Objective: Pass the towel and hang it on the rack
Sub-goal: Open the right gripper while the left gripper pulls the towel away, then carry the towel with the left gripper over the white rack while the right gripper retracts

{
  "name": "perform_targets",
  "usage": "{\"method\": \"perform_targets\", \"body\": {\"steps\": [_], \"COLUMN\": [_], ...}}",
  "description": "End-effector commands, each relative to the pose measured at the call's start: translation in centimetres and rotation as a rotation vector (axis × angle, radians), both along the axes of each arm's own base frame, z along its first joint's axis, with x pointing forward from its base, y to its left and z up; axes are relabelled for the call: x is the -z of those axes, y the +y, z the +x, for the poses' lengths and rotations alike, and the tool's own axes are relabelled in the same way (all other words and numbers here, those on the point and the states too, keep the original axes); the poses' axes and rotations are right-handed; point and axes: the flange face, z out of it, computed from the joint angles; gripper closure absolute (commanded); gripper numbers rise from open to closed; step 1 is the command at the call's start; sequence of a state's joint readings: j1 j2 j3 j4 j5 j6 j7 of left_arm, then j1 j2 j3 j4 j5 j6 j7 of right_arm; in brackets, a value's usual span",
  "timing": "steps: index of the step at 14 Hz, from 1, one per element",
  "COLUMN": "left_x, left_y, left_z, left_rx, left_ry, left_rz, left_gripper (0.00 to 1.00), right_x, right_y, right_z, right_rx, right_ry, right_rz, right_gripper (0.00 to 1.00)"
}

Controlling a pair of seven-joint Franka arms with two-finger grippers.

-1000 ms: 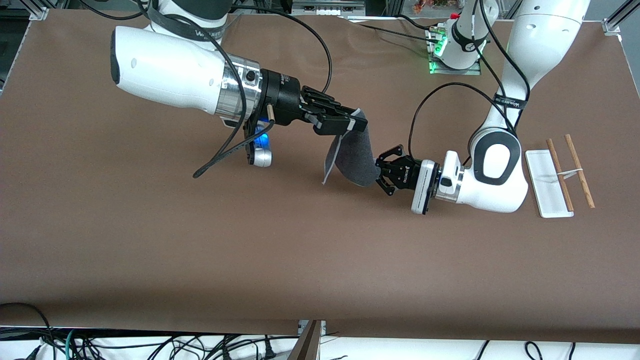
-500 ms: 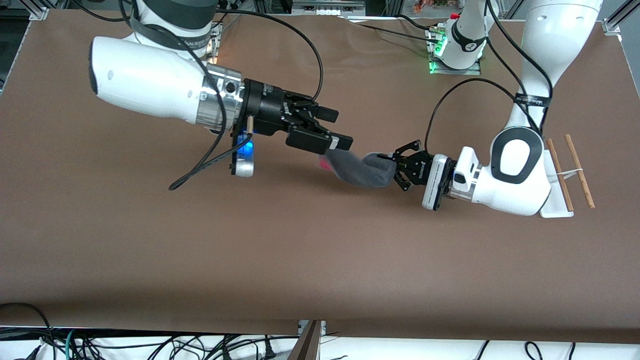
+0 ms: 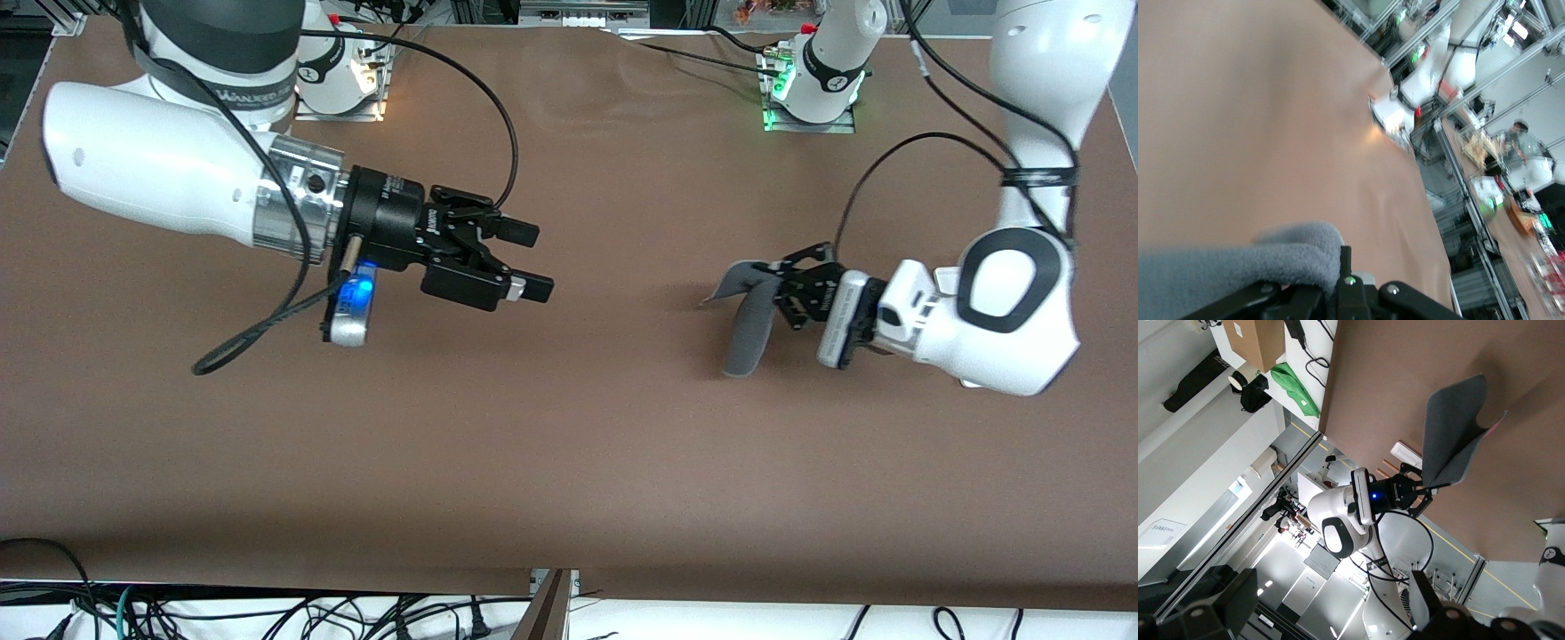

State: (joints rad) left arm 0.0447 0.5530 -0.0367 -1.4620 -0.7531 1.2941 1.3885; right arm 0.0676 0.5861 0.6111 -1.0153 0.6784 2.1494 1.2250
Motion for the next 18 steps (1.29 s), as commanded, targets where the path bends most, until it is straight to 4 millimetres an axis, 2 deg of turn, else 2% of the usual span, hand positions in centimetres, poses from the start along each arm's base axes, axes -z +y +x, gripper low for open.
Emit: {"method": "perform_targets", "body": {"steps": [1, 2, 4, 5, 6, 7, 9, 10, 12, 14, 16, 18], "left_x": [-1.4, -2.0, -3.4, -3.7, -3.6, -3.3, -3.2, -3.0, -1.7, -0.4, 1.6, 3.1], "left_y": [8.0, 11.0, 15.0, 17.9, 20.5, 23.3, 28.2, 30.4, 33.1, 36.5, 41.2, 43.5], "left_z": [-0.2, -0.3, -0.9, -1.1, -1.3, -1.5, -1.9, -2.4, -3.1, -4.5, -6.1, -6.5], "left_rx": [0.026, 0.036, 0.072, 0.055, 0.044, 0.033, 0.02, 0.012, 0.004, -0.045, -0.119, -0.156], "left_ry": [0.023, 0.02, 0.039, 0.04, 0.046, 0.053, 0.041, 0.025, 0.026, 0.06, 0.068, 0.05], "left_rz": [0.154, 0.234, 0.379, 0.442, 0.519, 0.608, 0.761, 0.766, 0.751, 0.747, 0.754, 0.774], "left_gripper": [1.0, 1.0, 1.0, 1.0, 1.0, 1.0, 1.0, 1.0, 1.0, 1.0, 1.0, 1.0], "right_x": [-1.3, -1.0, -1.4, -3.2, -3.0, -4.1, -4.2, -4.1, -3.1, -2.6, -0.9, 0.5], "right_y": [-3.4, -4.6, -7.2, -8.9, -9.6, -10.3, -14.2, -16.4, -18.8, -20.4, -21.3, -21.7], "right_z": [0.7, 1.1, 1.3, 0.4, -0.3, -2.0, -4.2, -4.9, -5.7, -6.6, -7.9, -8.2], "right_rx": [-0.031, -0.057, -0.116, -0.13, -0.181, -0.243, -0.367, -0.424, -0.551, -0.683, -0.816, -0.881], "right_ry": [-0.109, -0.139, -0.199, -0.252, -0.266, -0.307, -0.377, -0.384, -0.387, -0.426, -0.442, -0.435], "right_rz": [-0.032, -0.047, -0.08, -0.129, -0.182, -0.239, -0.364, -0.419, -0.583, -0.737, -0.913, -1.003], "right_gripper": [0.0, 0.0, 0.0, 0.0, 0.0, 0.0, 0.0, 0.0, 0.0, 0.0, 0.0, 0.0]}}
